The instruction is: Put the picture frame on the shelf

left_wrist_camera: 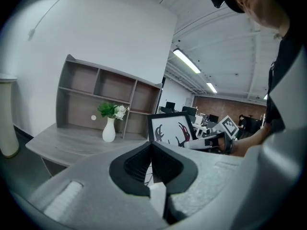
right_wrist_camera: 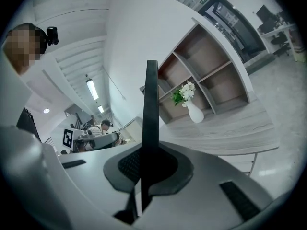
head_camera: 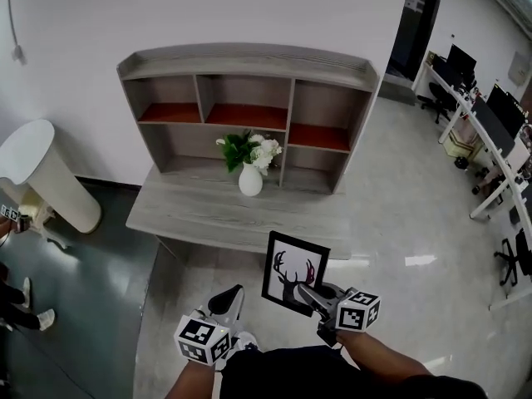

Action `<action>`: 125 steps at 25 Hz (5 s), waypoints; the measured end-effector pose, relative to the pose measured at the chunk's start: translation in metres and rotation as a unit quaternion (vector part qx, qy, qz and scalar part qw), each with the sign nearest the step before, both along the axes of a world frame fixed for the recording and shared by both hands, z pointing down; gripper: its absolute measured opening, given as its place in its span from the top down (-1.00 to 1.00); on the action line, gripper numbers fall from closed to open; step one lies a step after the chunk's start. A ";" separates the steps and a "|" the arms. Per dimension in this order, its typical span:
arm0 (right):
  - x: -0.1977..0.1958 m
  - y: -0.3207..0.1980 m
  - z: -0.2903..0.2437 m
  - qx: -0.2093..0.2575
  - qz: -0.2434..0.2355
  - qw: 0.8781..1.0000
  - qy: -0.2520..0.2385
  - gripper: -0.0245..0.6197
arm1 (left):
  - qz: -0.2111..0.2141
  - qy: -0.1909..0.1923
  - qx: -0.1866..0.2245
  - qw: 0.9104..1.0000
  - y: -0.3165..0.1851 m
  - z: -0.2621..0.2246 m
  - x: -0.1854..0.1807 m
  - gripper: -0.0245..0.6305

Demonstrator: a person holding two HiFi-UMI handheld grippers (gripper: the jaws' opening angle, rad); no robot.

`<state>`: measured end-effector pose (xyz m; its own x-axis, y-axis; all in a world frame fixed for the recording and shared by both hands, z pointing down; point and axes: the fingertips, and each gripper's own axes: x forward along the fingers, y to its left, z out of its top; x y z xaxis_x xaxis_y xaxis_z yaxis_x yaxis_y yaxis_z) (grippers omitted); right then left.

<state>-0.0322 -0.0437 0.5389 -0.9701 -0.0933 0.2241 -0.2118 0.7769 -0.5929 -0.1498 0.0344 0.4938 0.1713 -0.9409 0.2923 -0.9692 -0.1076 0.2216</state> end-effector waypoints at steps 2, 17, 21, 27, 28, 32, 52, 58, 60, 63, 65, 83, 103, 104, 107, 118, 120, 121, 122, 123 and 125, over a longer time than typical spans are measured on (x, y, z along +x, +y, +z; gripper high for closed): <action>-0.015 0.002 -0.002 0.003 0.009 1.000 0.003 0.85 | 0.008 0.007 -0.004 1.000 -0.001 0.004 -0.019 0.90; -0.054 -0.005 -0.006 0.009 0.076 0.997 0.010 0.85 | 0.064 0.019 -0.006 0.998 -0.024 0.015 -0.076 0.90; -0.056 -0.020 -0.002 0.007 0.084 0.996 0.008 0.85 | 0.067 0.025 0.000 0.997 -0.039 0.013 -0.079 0.90; -0.071 -0.060 -0.002 -0.001 0.091 0.996 -0.010 0.85 | 0.067 0.013 -0.013 0.998 -0.065 0.015 -0.087 0.90; -0.073 -0.069 -0.004 -0.001 0.091 0.996 -0.013 0.85 | 0.065 0.011 -0.015 0.998 -0.073 0.014 -0.090 0.90; -0.083 -0.105 -0.010 0.001 0.089 0.996 -0.028 0.85 | 0.060 0.001 -0.019 0.998 -0.110 0.007 -0.101 0.90; -0.052 -0.307 -0.024 0.011 0.174 0.982 -0.070 0.85 | 0.090 -0.039 -0.047 0.994 -0.290 0.003 -0.093 0.90; -0.048 -0.329 -0.024 0.020 0.204 0.976 -0.073 0.85 | 0.118 -0.041 -0.047 0.991 -0.311 0.009 -0.092 0.90; -0.047 -0.336 -0.025 0.020 0.218 0.973 -0.071 0.85 | 0.128 -0.043 -0.047 0.990 -0.319 0.008 -0.095 0.90; -0.047 -0.345 -0.030 0.025 0.245 0.967 -0.070 0.85 | 0.148 -0.046 -0.049 0.987 -0.328 0.005 -0.102 0.90; -0.048 -0.354 -0.035 0.034 0.267 0.961 -0.067 0.85 | 0.160 -0.048 -0.046 0.985 -0.336 0.002 -0.109 0.90; -0.039 -0.473 -0.103 0.189 0.442 0.877 -0.015 0.85 | 0.174 -0.036 -0.018 0.984 -0.342 -0.006 -0.174 0.90; -0.054 -0.539 -0.074 0.167 0.473 0.865 0.018 0.85 | 0.140 -0.039 -0.023 0.989 -0.329 -0.005 -0.209 0.89; -0.055 -0.541 -0.073 0.167 0.472 0.866 0.020 0.85 | 0.138 -0.039 -0.024 0.989 -0.329 -0.005 -0.209 0.89; -0.056 -0.545 -0.072 0.169 0.469 0.866 0.024 0.85 | 0.134 -0.037 -0.024 0.990 -0.329 -0.005 -0.210 0.90; -0.059 -0.550 -0.073 0.178 0.464 0.867 0.046 0.84 | 0.141 -0.030 -0.023 0.989 -0.332 -0.003 -0.209 0.89; -0.060 -0.550 -0.072 0.182 0.462 0.866 0.058 0.66 | 0.143 -0.028 -0.022 0.989 -0.332 -0.002 -0.211 0.90; -0.061 -0.549 -0.071 0.183 0.461 0.866 0.063 0.57 | 0.144 -0.027 -0.022 0.989 -0.332 -0.002 -0.212 0.90; -0.061 -0.549 -0.070 0.184 0.459 0.867 0.068 0.52 | 0.145 -0.026 -0.022 0.989 -0.333 -0.001 -0.212 0.89; -0.062 -0.548 -0.069 0.185 0.458 0.867 0.073 0.48 | 0.147 -0.025 -0.022 0.989 -0.333 -0.001 -0.213 0.90; -0.061 -0.546 -0.067 0.185 0.457 0.866 0.078 0.43 | 0.151 -0.022 -0.020 0.988 -0.334 0.000 -0.213 0.89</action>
<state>-0.0935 -0.5896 0.4716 -0.4129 -0.9004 0.1374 -0.8944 0.3724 -0.2476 -0.3629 -0.3001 0.4934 0.4291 -0.8360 0.3420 -0.9029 -0.3860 0.1891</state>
